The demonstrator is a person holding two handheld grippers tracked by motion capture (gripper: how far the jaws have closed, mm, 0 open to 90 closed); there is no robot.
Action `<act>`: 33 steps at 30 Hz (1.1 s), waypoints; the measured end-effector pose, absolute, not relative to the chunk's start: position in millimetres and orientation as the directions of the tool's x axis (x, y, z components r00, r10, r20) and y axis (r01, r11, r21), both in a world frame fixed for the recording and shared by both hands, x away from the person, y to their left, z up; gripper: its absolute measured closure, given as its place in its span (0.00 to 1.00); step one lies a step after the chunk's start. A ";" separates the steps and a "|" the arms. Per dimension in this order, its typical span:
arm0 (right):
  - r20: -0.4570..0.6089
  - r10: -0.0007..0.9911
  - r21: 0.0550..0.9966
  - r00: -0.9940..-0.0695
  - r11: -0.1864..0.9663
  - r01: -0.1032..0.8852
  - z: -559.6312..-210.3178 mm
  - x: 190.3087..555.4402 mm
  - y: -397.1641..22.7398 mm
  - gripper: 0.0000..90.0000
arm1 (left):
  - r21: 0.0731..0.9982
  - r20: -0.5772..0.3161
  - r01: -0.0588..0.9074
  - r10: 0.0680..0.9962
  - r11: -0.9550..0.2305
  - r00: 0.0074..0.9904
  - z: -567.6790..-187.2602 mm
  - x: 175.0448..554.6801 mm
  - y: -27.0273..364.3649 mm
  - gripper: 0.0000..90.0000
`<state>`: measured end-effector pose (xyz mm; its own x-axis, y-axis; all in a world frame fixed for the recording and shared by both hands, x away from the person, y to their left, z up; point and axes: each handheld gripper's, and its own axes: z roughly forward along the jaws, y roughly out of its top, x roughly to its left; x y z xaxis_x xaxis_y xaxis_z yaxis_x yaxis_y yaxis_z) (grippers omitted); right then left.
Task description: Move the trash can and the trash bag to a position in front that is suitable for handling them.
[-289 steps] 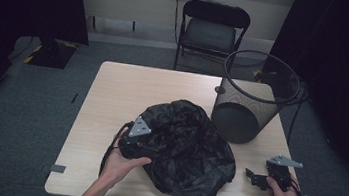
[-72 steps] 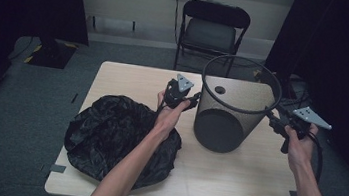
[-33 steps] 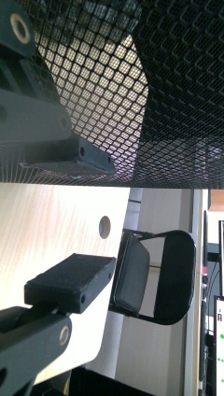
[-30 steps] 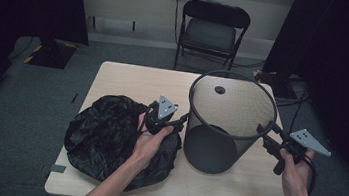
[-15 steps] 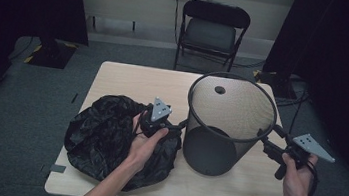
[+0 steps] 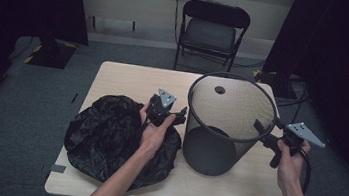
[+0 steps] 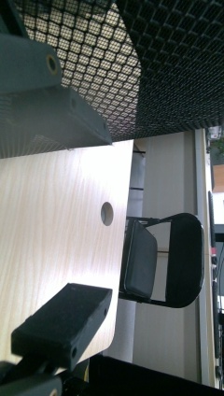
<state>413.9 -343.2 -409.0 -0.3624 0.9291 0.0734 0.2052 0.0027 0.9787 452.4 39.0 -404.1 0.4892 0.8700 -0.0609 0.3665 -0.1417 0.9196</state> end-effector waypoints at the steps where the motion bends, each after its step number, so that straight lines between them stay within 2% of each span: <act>1: 0.077 0.925 0.979 -0.371 0.001 0.205 -409.4 413.4 -343.2 0.31 | 0.922 -0.067 0.361 0.860 -0.140 0.506 -403.8 451.4 37.3 0.33; 2: 0.077 0.925 0.979 -0.371 0.001 0.205 -409.4 413.4 -343.2 0.31 | 0.922 -0.067 0.361 0.860 -0.140 0.506 -403.8 451.4 37.3 0.39; 5: 0.070 0.915 0.980 -0.397 0.012 0.200 -409.2 406.3 -344.4 0.37 | 0.931 -0.027 0.321 0.843 -0.175 0.538 -402.0 446.0 34.0 0.45; 9: 0.036 0.910 0.980 -0.414 0.048 0.191 -405.9 394.5 -345.7 0.41 | 0.934 -0.027 0.310 0.827 -0.180 0.562 -402.1 437.7 30.0 0.54; 19: 0.083 0.911 0.982 -0.405 -0.005 0.190 -410.5 355.2 -359.1 0.41 | 0.927 -0.013 0.302 0.785 -0.223 0.619 -399.7 415.6 19.6 0.55; 21: 0.090 0.911 0.981 -0.402 -0.012 0.193 -410.9 349.3 -359.6 0.41 | 0.925 -0.006 0.300 0.782 -0.232 0.624 -399.0 413.0 20.2 0.52; 24: 0.095 0.919 0.979 -0.383 -0.016 0.204 -409.9 344.2 -358.4 0.36 | 0.921 -0.018 0.315 0.784 -0.228 0.621 -399.1 413.0 25.1 0.42; 26: 0.091 0.925 0.978 -0.369 -0.013 0.209 -409.7 342.7 -357.3 0.29 | 0.920 -0.031 0.324 0.784 -0.220 0.620 -399.4 412.6 30.7 0.34; 28: 0.080 0.933 0.972 -0.350 0.004 0.233 -410.9 343.3 -357.6 0.16 | 0.921 -0.042 0.323 0.767 -0.219 0.640 -398.1 409.8 38.9 0.27; 31: 0.095 0.934 0.957 -0.343 0.008 0.288 -417.8 344.5 -359.2 0.15 | 0.922 -0.020 0.305 0.758 -0.237 0.652 -394.3 401.8 50.5 0.21; 33: 0.035 0.943 0.938 -0.332 0.084 0.337 -427.3 344.8 -358.7 0.14 | 0.924 -0.007 0.292 0.752 -0.247 0.659 -390.8 394.5 60.4 0.20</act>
